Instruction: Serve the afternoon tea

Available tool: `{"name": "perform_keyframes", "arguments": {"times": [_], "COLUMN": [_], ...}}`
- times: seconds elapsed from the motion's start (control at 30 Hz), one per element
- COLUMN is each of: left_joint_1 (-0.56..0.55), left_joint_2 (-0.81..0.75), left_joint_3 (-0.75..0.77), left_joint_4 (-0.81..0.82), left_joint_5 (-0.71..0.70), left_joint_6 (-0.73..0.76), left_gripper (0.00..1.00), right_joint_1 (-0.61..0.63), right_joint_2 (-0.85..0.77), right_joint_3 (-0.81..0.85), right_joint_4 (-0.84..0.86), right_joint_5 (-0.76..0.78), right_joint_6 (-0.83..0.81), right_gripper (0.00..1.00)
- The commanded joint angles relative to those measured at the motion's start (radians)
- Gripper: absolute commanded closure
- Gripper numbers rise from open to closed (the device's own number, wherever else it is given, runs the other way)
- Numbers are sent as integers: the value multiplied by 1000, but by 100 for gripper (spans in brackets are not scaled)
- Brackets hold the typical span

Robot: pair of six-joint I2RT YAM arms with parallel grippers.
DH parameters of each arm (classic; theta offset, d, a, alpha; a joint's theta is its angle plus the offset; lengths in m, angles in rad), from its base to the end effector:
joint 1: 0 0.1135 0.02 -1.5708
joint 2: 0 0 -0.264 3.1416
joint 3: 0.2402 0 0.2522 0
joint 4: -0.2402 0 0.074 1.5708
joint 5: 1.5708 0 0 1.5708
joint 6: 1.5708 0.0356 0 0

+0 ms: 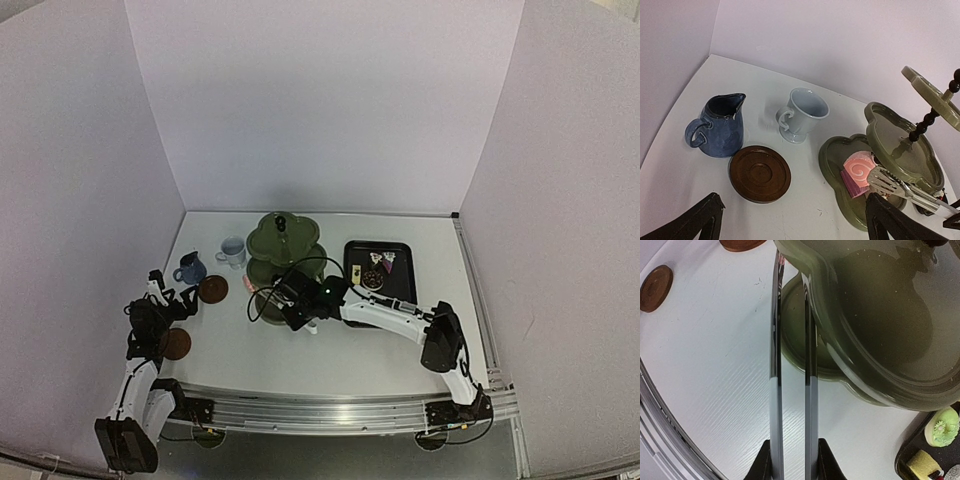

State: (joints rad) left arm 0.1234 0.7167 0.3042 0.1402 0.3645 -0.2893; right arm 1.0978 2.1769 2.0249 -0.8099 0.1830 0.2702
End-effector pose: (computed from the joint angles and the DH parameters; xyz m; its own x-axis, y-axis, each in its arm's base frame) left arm 0.1730 0.0087 0.2148 -0.3202 -0.3083 -0.8958 0.1402 0.9197 -0.3667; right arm 0.2262 0.4279 0.2633 -0.5811 -0.5594 -0.5911 -0.6981 0.7159 0.0088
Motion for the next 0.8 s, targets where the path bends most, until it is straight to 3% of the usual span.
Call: {"name": "perform_keyframes", "arguments": {"times": [0.0,0.33,0.77], "left_joint_1": [4,5,3], "left_joint_2": [2,1,28], "left_joint_3": [1,-2,26], "left_joint_4": [33,34,54], "left_joint_5": [13,17,93], "left_joint_6": [-5,-12,-6], "left_gripper": [0,1,1], "right_joint_1": [-9,-11,-11], "right_joint_2": [29,6,25], "right_joint_3": [91,37,49], "right_joint_4": [52,61,63], "right_joint_5": [-10,107,20], "right_joint_6": [-19,29,7], "right_gripper": [100,100,100]}}
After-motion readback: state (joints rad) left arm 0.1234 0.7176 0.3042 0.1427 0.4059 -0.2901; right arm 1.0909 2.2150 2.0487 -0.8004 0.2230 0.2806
